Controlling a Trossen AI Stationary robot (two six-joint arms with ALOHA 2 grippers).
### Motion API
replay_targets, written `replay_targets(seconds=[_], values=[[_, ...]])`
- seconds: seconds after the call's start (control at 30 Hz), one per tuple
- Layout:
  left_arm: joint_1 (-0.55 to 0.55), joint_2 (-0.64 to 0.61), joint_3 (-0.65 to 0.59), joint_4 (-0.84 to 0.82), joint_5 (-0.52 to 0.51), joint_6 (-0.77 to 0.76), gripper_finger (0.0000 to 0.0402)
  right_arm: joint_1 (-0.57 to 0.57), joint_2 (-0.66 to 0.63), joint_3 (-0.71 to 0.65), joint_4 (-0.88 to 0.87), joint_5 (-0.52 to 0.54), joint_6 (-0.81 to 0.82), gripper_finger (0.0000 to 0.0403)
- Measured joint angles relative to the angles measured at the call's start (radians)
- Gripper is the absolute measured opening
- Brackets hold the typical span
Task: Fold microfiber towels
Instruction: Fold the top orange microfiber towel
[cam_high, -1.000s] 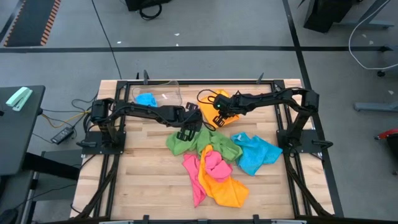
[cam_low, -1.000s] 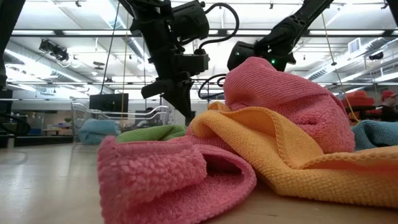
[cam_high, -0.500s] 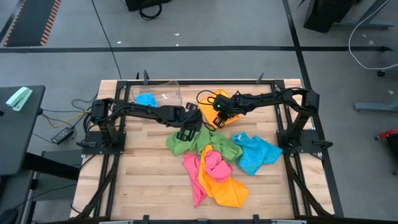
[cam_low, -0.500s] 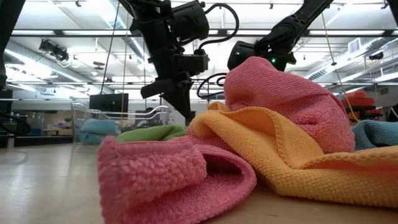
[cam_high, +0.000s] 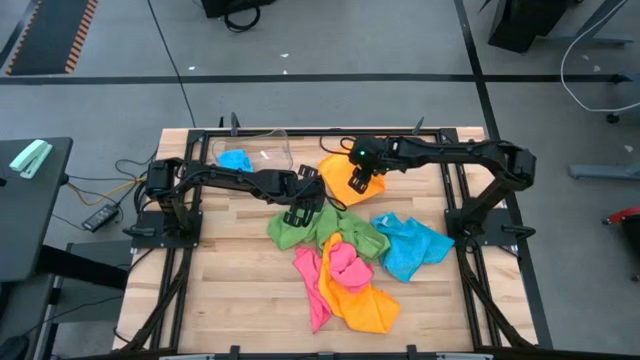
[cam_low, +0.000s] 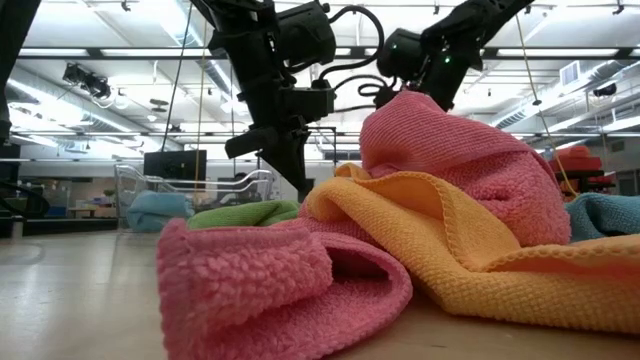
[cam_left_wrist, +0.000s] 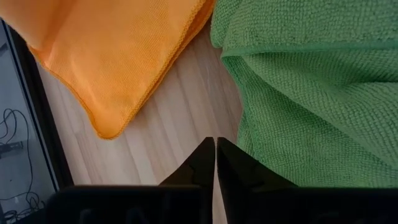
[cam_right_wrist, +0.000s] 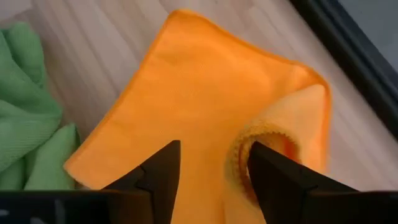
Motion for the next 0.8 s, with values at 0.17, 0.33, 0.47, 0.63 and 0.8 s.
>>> replay_targets(seconds=[0.17, 0.33, 0.47, 0.63, 0.8], values=[[0.000, 0.000, 0.000, 0.004, 0.000, 0.002, 0.0022, -0.050, -0.017, 0.000, -0.003, -0.028, -0.044, 0.0186], [0.000, 0.000, 0.000, 0.005, 0.000, 0.002, 0.0014, -0.045, 0.032, -0.046, 0.054, -0.032, -0.001, 0.0180], [0.000, 0.000, 0.000, 0.005, 0.000, 0.002, 0.0018, 0.001, 0.063, -0.096, 0.148, -0.009, 0.007, 0.0179], [0.000, 0.000, 0.000, 0.005, 0.000, 0.004, 0.0027, 0.043, 0.052, -0.101, 0.161, 0.038, -0.011, 0.0179], [0.000, 0.000, 0.000, 0.005, 0.000, 0.003, 0.0024, 0.014, 0.028, -0.100, 0.154, 0.054, -0.070, 0.0179]])
